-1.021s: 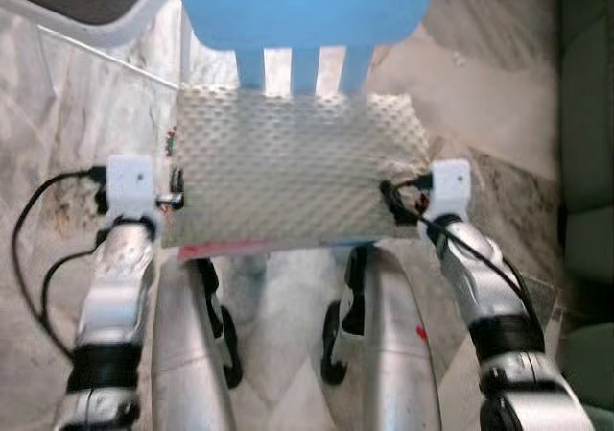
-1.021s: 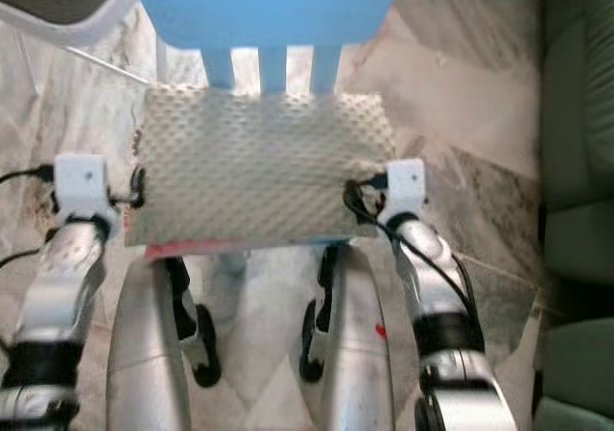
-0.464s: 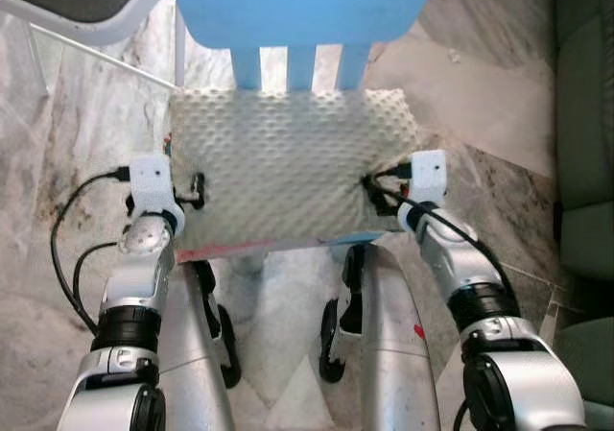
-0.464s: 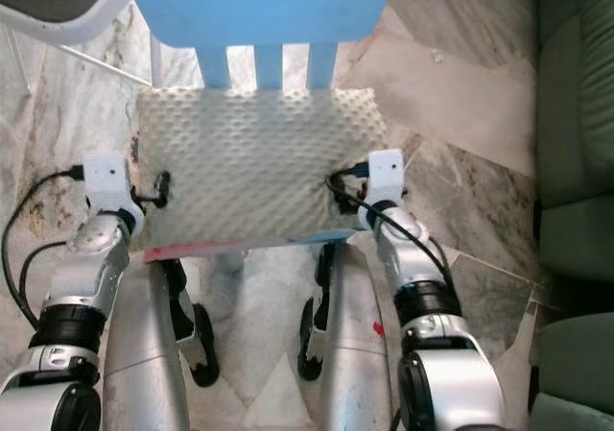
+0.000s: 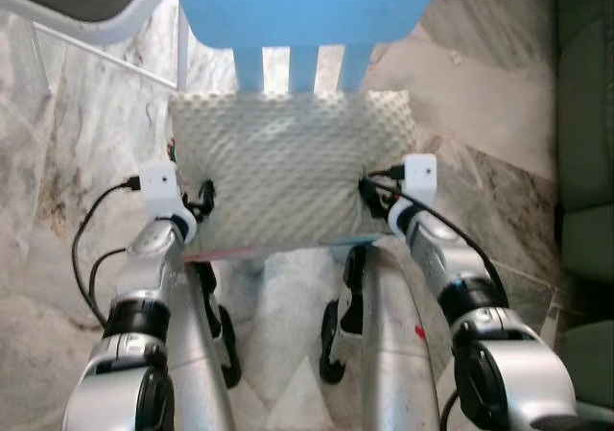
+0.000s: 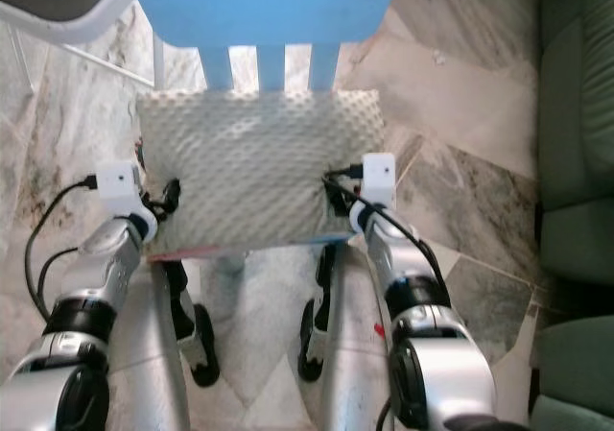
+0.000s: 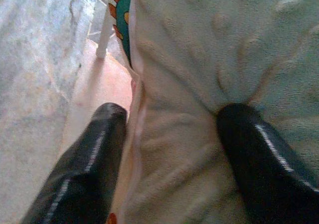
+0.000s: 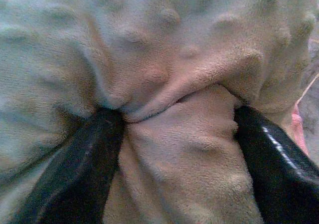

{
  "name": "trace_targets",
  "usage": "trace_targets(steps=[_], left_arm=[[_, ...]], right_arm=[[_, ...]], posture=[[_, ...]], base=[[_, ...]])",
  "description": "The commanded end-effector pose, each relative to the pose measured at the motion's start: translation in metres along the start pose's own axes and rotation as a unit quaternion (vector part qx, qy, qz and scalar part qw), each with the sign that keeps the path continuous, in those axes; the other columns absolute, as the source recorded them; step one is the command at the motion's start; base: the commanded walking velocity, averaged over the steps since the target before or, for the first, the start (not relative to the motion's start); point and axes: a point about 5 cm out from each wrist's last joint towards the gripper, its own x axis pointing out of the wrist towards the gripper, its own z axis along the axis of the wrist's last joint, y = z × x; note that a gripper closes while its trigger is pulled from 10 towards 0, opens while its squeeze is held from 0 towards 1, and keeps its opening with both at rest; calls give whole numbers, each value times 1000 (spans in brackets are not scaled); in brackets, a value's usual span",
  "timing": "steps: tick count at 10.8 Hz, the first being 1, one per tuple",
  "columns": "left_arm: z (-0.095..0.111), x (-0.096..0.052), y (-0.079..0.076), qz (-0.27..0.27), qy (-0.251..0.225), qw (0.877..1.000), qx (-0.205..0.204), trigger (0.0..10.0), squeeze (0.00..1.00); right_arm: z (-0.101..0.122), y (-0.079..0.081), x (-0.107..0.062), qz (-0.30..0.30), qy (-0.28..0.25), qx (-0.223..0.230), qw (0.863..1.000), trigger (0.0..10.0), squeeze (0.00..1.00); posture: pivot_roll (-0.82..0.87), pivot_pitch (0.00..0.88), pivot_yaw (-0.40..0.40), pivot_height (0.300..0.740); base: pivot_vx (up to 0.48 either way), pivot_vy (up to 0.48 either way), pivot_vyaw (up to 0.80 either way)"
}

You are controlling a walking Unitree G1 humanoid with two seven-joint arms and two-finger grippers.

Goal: Move the pillow to the sofa

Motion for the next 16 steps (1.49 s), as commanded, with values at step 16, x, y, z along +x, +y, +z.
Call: trace_targets(steps=[16], left_arm=[[-28,-8,-16,-35,-26,999,-15,0,0]], right_arm=[[-29,4,-8,-16,-26,20,999,0,0]], posture=[[13,129,-89,531]], base=[[0,0,0]])
